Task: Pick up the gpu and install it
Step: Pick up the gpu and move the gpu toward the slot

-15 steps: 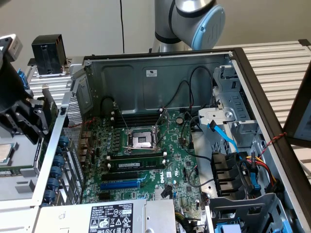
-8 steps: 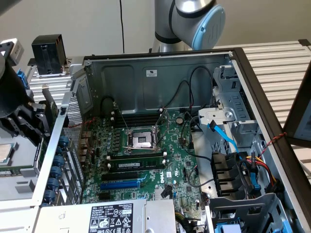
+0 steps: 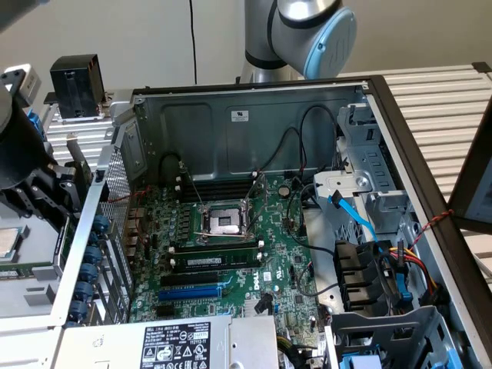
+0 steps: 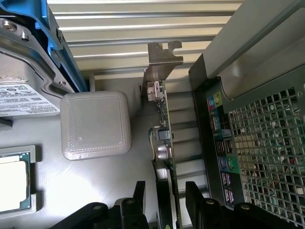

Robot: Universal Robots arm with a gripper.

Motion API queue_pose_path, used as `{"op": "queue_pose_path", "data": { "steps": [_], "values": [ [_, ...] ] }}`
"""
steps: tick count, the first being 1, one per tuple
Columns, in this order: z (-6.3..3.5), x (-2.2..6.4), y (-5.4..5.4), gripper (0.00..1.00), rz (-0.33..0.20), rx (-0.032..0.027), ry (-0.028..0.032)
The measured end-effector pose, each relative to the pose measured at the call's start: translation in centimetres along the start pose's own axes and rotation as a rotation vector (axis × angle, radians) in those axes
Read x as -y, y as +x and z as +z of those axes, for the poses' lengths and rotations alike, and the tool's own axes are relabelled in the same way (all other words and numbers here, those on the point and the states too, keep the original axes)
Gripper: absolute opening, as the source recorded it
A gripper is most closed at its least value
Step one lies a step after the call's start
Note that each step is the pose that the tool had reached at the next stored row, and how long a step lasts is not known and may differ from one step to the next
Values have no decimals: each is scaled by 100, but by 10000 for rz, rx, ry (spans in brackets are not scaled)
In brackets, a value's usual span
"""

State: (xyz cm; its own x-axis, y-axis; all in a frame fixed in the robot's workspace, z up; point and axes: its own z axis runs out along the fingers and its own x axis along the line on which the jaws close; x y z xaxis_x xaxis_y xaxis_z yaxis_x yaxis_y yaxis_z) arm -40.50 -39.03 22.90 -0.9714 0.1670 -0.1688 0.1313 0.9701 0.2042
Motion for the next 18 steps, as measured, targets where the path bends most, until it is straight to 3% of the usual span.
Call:
{"op": "queue_pose_path", "data": {
  "steps": [4,10,12,15,18],
  "values": [
    [0,-1,0,47,-150,-32,-26],
    [1,0,0,47,-154,-33,-27],
    [0,0,0,44,-154,-34,-27],
    [1,0,0,29,-154,-34,-27],
    [0,0,0,29,-154,-33,-27]
  ]
}}
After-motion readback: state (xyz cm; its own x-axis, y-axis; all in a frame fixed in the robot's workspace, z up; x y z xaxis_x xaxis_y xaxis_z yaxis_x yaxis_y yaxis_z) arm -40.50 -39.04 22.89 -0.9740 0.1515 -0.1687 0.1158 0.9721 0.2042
